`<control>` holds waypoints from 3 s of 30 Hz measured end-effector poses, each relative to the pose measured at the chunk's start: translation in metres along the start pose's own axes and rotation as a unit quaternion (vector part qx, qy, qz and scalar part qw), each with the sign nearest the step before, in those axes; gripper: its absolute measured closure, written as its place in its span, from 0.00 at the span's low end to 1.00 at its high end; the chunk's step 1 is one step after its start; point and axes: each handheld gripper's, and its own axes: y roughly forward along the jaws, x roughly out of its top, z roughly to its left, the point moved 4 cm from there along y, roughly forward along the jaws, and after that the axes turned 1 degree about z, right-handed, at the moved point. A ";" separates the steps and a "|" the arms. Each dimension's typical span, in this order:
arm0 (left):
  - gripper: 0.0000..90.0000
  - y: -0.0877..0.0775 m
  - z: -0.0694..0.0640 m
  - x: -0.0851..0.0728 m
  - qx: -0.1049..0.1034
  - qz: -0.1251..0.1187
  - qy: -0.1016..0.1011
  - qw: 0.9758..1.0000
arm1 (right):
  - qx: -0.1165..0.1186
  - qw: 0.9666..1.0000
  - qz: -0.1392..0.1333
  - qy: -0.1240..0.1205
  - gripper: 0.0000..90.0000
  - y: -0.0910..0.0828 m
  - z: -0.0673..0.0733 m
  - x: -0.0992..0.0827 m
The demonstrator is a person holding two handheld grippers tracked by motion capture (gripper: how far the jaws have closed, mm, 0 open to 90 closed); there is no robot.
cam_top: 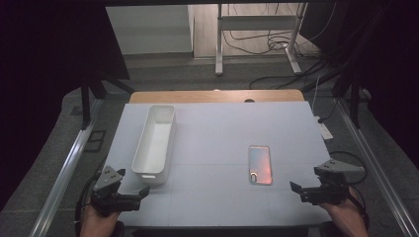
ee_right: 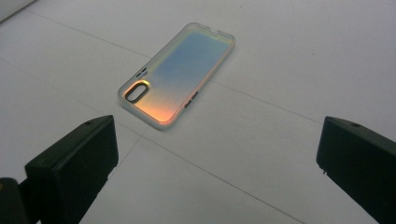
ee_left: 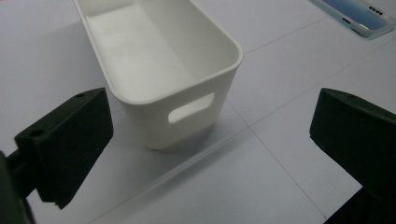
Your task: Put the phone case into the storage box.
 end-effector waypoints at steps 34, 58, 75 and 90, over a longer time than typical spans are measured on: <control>0.01 -0.006 0.003 -0.004 -0.013 -0.009 -0.019 1.000 | 0.018 0.999 0.028 -0.013 0.00 0.010 0.003 0.005; 0.01 -0.006 0.005 -0.005 -0.018 -0.010 -0.028 0.999 | 0.030 0.999 0.031 -0.030 0.00 0.024 0.008 0.022; 0.02 -0.006 0.006 -0.005 -0.020 -0.008 -0.029 0.999 | 0.054 0.997 0.035 -0.032 0.00 0.042 0.014 0.040; 0.02 -0.006 0.006 -0.005 -0.020 -0.008 -0.032 0.999 | 0.061 0.994 0.063 -0.066 0.00 0.064 0.024 0.053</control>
